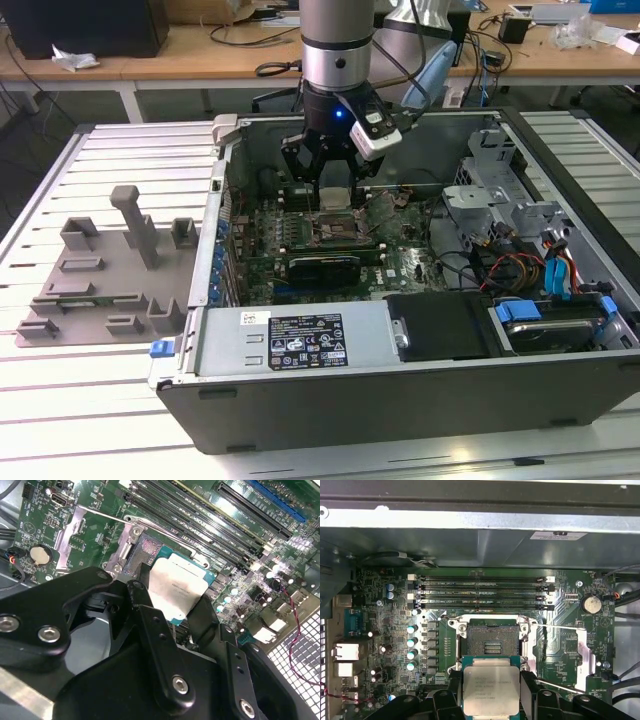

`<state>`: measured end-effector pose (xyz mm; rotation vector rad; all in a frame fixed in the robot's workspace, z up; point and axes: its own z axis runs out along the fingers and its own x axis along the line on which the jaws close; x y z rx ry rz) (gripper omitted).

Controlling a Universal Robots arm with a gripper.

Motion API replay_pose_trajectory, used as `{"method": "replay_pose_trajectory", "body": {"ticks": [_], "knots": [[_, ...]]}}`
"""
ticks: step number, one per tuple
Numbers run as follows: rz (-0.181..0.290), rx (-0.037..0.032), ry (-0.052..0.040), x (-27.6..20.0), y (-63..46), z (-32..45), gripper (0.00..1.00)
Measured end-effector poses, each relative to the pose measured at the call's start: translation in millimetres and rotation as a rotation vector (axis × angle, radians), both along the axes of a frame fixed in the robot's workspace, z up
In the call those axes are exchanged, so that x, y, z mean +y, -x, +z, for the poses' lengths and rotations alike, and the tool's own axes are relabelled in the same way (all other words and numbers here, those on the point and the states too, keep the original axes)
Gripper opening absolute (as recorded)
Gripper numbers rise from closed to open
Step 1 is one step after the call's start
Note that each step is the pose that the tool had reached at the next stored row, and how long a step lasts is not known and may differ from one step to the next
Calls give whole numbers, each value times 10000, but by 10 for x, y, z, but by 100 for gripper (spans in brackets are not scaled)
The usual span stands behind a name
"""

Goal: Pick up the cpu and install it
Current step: 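Place the cpu into insertion slot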

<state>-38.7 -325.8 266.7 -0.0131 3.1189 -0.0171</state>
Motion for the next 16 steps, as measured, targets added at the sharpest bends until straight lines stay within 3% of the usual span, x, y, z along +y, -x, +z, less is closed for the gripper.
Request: {"method": "replay_pose_trajectory", "body": {"ticks": [5, 7, 16], "knots": [[-27, 0, 0, 0, 0, -1, 55], [-851, 0, -1, 0, 0, -1, 55], [-2644, 0, 0, 0, 0, -3, 55]]}}
